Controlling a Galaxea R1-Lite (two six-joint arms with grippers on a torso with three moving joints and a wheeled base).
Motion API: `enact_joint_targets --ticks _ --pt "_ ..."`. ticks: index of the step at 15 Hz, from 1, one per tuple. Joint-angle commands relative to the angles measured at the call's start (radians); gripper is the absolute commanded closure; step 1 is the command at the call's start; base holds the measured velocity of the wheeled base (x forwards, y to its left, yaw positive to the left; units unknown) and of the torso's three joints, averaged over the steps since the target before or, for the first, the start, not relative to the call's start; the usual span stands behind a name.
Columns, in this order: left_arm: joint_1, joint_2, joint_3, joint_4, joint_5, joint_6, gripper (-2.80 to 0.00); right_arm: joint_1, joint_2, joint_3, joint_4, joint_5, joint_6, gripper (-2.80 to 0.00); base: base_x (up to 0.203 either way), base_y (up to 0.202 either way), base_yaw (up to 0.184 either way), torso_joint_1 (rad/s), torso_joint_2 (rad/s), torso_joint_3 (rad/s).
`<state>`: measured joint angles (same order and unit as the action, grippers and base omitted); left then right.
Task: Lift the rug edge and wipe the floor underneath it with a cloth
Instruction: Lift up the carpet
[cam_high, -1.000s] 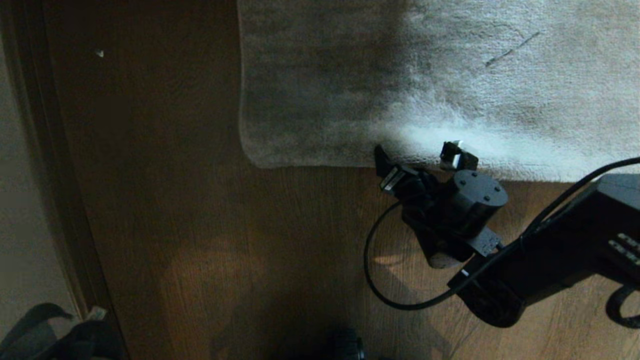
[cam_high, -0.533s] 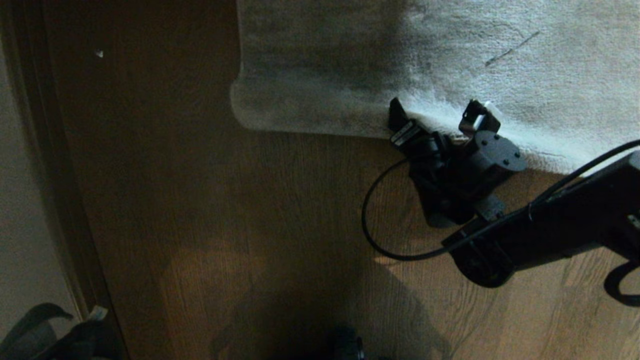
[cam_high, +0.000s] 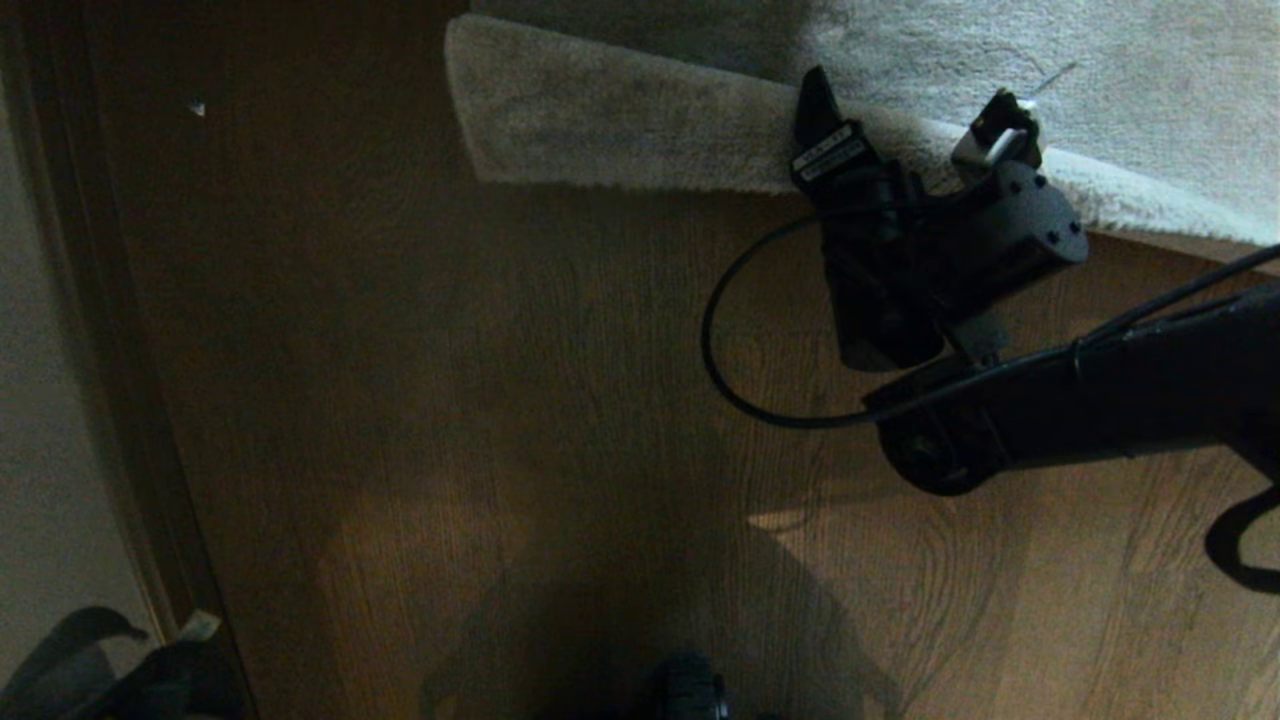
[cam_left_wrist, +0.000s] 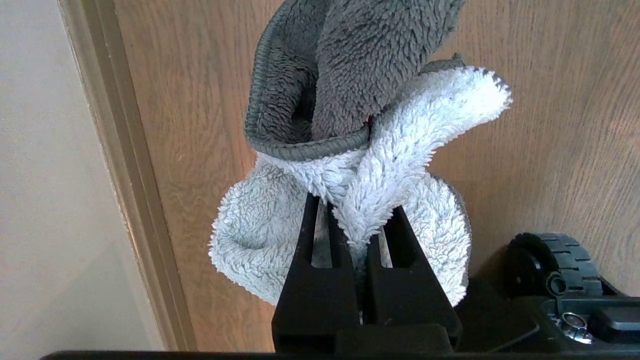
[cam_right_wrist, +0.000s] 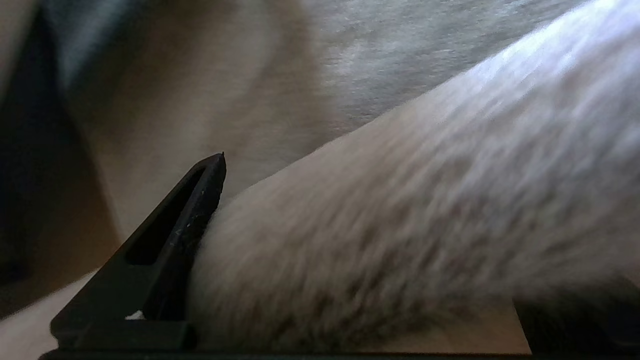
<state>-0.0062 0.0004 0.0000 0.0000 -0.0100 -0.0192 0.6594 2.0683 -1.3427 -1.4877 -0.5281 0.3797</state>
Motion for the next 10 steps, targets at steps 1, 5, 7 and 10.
enact_joint_targets --ticks 1,5,7,10 --pt "0.0 0.0 0.0 0.0 0.001 -0.001 0.0 0.039 0.028 -0.038 -0.003 0.002 0.004 -2.8 0.0 0.0 0.0 0.0 0.0 0.0" --pt "0.0 0.0 0.0 0.0 0.001 -0.001 0.0 0.07 0.042 -0.065 -0.005 0.007 0.004 -2.8 0.0 0.0 0.0 0.0 0.0 0.0" --pt "0.0 0.0 0.0 0.0 0.0 -0.001 0.0 0.074 0.044 -0.067 -0.003 0.007 0.004 -2.8 0.0 0.0 0.0 0.0 0.0 0.0" --pt "0.0 0.0 0.0 0.001 0.0 -0.001 0.0 0.094 0.049 -0.071 -0.005 0.005 0.004 -2.8 0.0 0.0 0.0 0.0 0.0 0.0"
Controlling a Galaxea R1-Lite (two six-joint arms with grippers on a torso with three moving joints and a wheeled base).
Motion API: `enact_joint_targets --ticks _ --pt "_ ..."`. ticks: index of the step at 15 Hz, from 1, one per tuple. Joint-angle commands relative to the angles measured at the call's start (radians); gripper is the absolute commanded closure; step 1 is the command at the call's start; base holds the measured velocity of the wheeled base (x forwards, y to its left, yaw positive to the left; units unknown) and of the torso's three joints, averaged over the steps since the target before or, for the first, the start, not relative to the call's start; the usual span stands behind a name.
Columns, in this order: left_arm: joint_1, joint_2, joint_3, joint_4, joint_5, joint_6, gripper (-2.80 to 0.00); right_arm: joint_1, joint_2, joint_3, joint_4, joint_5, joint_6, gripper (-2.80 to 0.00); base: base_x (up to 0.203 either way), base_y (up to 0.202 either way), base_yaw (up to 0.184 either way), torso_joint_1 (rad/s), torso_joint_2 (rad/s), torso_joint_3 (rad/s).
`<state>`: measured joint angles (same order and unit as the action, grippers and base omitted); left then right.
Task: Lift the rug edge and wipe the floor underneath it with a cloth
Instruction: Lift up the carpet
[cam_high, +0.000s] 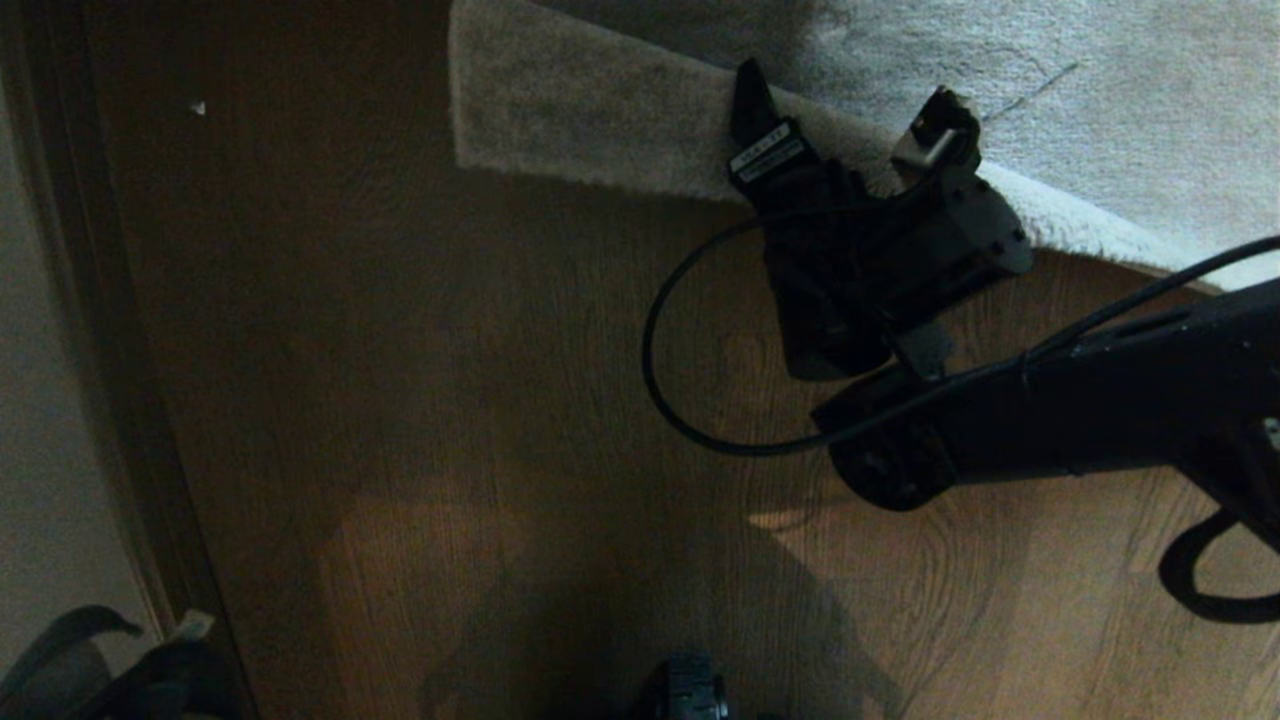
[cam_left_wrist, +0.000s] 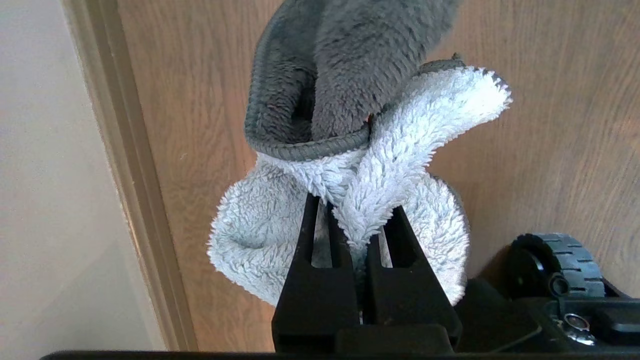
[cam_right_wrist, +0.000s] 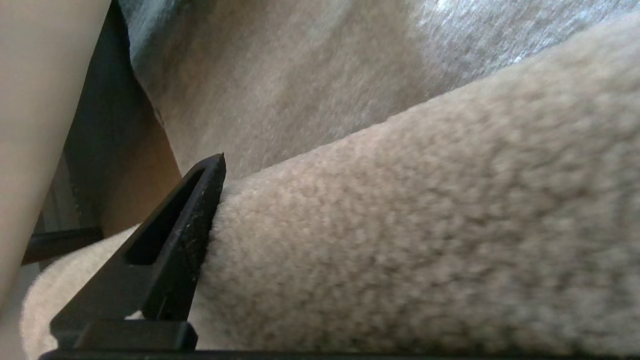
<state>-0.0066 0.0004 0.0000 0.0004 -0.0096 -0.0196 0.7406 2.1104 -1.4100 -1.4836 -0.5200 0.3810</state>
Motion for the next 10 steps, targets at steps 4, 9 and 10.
enact_joint_targets --ticks 4,9,10 --pt "0.0 0.0 0.0 0.0 0.0 0.0 0.0 0.091 0.004 -0.053 0.023 -0.004 0.002 -2.8 0.0 0.0 0.0 0.0 0.0 0.0" --pt "0.0 0.0 0.0 0.001 0.0 0.0 0.0 0.171 0.003 -0.066 0.025 -0.005 -0.001 -2.8 0.0 0.0 0.0 0.0 0.0 0.0" --pt "0.0 0.0 0.0 0.001 0.0 0.0 0.0 0.192 0.003 -0.066 0.024 -0.006 -0.003 -2.8 0.0 0.0 0.0 0.0 0.0 0.0"
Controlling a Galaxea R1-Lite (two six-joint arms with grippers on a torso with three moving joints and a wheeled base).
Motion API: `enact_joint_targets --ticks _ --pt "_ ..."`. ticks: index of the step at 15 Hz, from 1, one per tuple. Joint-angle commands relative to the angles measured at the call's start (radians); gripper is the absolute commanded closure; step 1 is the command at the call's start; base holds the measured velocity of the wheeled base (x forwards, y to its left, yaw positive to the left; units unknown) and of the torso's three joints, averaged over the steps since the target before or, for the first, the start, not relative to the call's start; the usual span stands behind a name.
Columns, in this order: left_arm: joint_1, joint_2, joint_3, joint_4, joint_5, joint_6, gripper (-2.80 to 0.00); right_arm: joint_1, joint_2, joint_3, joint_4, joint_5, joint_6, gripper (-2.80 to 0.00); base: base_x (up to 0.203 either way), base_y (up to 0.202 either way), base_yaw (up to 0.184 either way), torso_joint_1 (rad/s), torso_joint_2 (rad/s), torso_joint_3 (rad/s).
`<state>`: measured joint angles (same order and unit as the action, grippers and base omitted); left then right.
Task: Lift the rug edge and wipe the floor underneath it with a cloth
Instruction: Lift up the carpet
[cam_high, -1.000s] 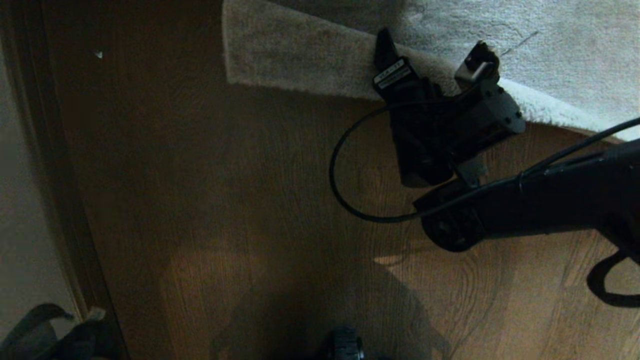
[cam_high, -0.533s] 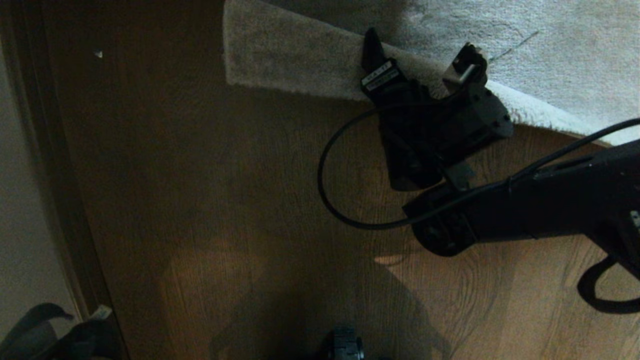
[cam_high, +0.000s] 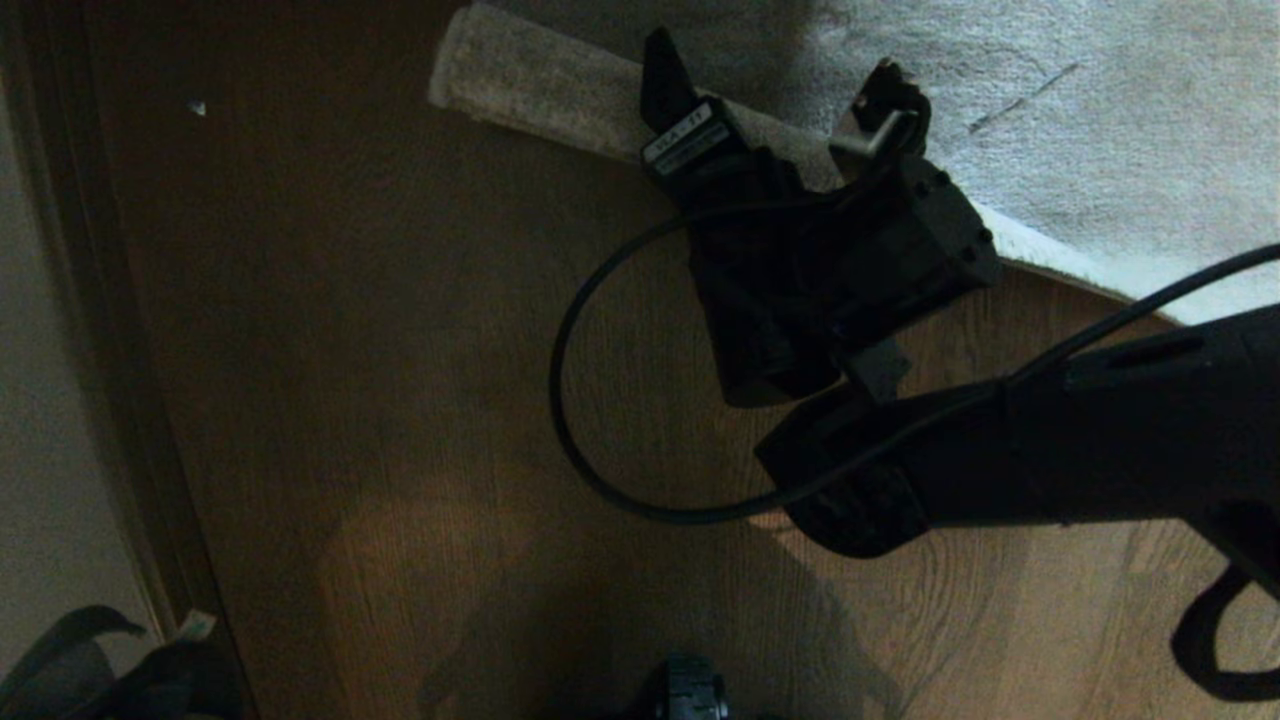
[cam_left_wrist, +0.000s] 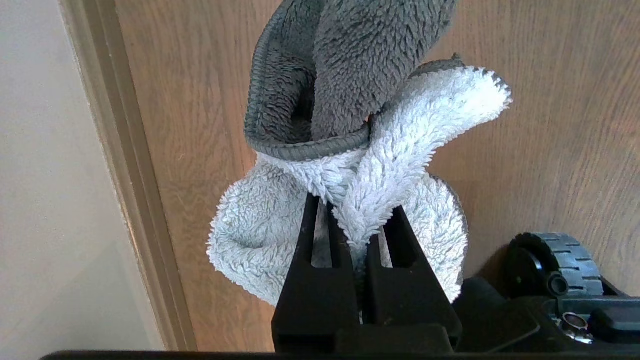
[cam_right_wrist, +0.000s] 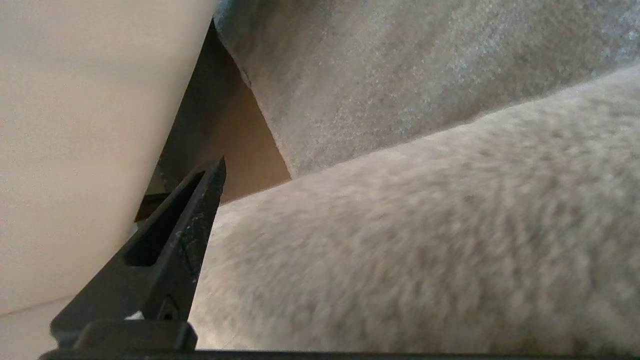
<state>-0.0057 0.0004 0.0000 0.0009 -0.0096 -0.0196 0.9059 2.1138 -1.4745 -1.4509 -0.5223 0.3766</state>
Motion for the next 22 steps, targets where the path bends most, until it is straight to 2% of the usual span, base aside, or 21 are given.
enact_joint_targets --ticks 1,7,9,12,16,20,22 --pt "0.0 0.0 0.0 -0.001 0.0 0.0 0.0 0.05 -0.001 0.0 -0.01 -0.006 -0.004 -2.8 0.0 0.0 0.0 0.0 0.0 0.0" --pt "0.0 0.0 0.0 -0.001 0.0 0.0 0.0 0.096 0.049 0.001 -0.023 -0.018 -0.001 -2.8 0.0 0.0 0.0 0.0 0.0 0.0" --pt "0.0 0.0 0.0 -0.001 0.0 0.001 0.0 0.097 0.062 -0.009 -0.047 -0.019 0.066 -2.8 0.0 0.0 0.0 0.0 0.0 0.0" --pt "0.0 0.0 0.0 -0.001 0.0 0.0 0.0 0.097 0.069 -0.02 -0.11 -0.019 0.213 -2.8 0.0 0.0 0.0 0.0 0.0 0.0" --pt "0.0 0.0 0.0 -0.001 0.0 0.0 0.0 0.097 0.077 -0.024 -0.119 -0.019 0.397 -2.8 0.0 0.0 0.0 0.0 0.0 0.0" --pt "0.0 0.0 0.0 -0.001 0.0 0.0 0.0 0.105 0.106 -0.062 -0.119 -0.019 0.422 -2.8 0.0 0.0 0.0 0.0 0.0 0.0" --pt "0.0 0.0 0.0 -0.001 0.0 0.0 0.0 0.118 0.122 -0.095 -0.119 -0.022 0.468 -2.8 0.0 0.0 0.0 0.0 0.0 0.0"
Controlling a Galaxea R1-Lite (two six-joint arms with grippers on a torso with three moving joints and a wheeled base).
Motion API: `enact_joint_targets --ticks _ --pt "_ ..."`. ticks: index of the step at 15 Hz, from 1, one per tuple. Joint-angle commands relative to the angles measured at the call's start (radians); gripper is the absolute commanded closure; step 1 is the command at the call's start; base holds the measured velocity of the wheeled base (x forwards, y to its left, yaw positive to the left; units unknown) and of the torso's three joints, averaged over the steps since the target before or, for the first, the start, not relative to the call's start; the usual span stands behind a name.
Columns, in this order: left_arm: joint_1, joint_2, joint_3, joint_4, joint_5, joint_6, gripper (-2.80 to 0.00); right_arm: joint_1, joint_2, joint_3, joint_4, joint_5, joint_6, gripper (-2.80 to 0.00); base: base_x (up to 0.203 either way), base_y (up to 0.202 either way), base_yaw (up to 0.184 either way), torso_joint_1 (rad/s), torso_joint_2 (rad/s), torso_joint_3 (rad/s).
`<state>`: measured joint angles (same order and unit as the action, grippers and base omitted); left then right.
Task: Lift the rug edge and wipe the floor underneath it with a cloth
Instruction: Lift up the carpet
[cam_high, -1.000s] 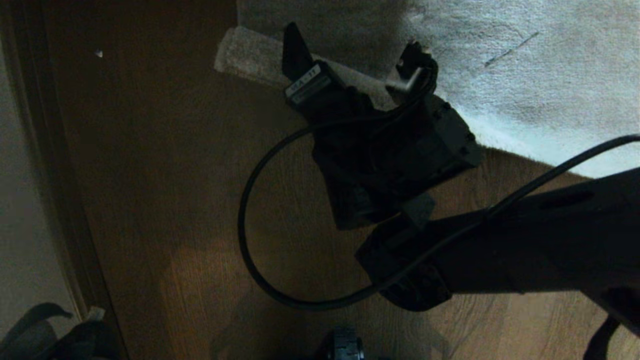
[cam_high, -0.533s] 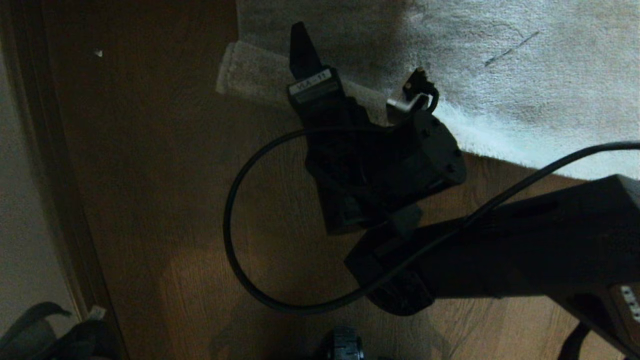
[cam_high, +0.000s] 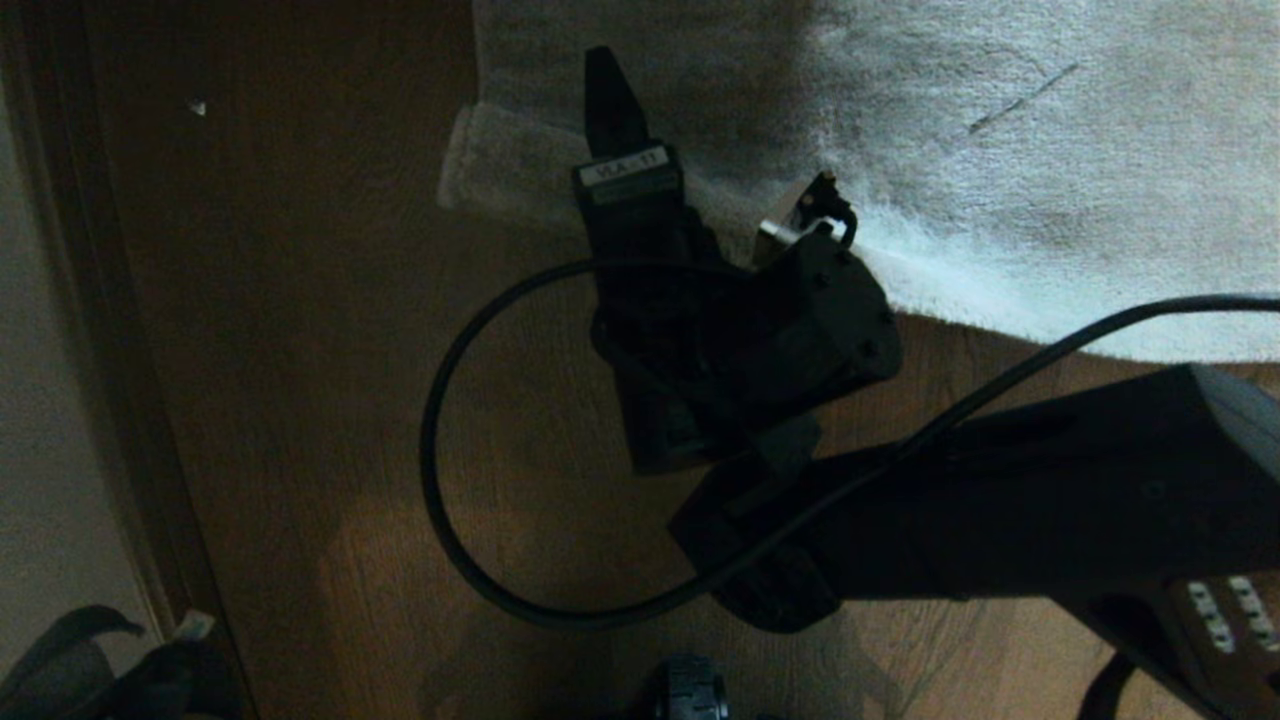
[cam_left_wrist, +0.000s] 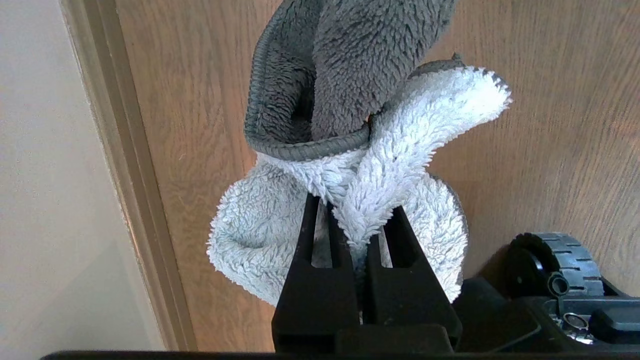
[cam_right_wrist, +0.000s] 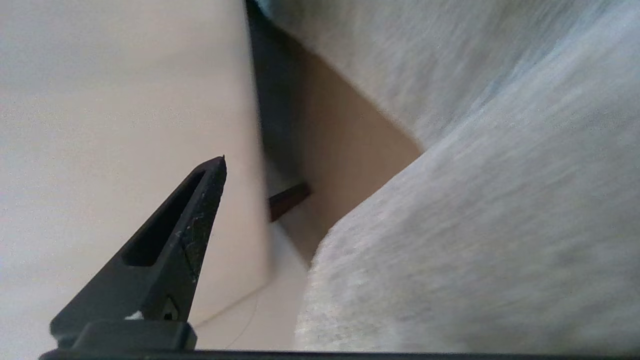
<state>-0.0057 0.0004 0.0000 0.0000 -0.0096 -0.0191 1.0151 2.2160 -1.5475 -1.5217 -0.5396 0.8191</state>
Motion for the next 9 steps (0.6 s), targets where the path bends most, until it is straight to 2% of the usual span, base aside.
enact_joint_targets --ticks 1,5,9 --pt "0.0 0.0 0.0 0.0 0.0 -0.001 0.0 0.013 0.03 -0.042 -0.048 -0.011 0.053 -2.8 0.0 0.0 0.0 0.0 0.0 0.0" --pt "0.0 0.0 0.0 0.0 0.0 -0.001 0.0 0.018 0.069 -0.104 -0.04 -0.017 0.13 -2.8 0.0 0.0 0.0 0.0 0.0 0.0" --pt "0.0 0.0 0.0 0.0 0.0 -0.001 0.0 0.023 0.095 -0.127 -0.043 -0.019 0.161 -2.8 0.0 0.0 0.0 0.0 0.0 0.0"
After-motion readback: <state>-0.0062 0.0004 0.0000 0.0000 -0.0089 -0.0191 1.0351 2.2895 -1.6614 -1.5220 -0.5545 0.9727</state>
